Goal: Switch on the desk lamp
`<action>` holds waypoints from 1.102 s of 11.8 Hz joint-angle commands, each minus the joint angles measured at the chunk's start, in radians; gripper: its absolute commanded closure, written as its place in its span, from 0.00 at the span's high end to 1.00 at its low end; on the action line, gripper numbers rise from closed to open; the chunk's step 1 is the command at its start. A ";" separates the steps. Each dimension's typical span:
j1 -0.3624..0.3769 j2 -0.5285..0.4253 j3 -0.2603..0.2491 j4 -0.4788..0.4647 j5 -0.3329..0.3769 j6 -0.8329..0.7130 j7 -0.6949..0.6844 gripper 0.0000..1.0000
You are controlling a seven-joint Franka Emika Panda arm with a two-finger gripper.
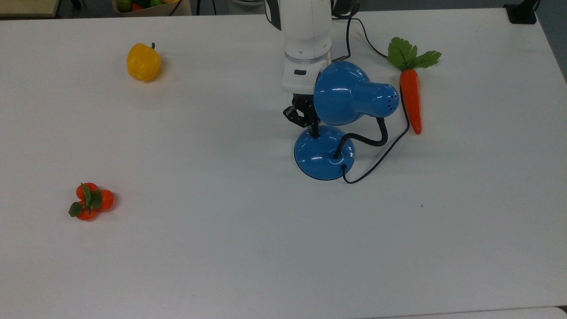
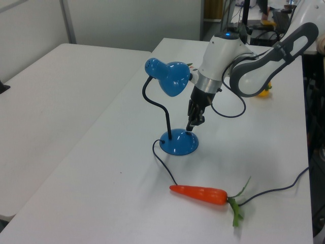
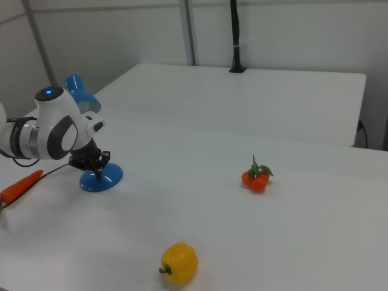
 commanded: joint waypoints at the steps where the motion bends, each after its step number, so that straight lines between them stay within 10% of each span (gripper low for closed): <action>1: 0.001 0.022 0.003 0.022 -0.003 0.022 -0.017 0.00; 13: -0.001 0.051 0.012 0.031 -0.010 0.059 -0.017 0.00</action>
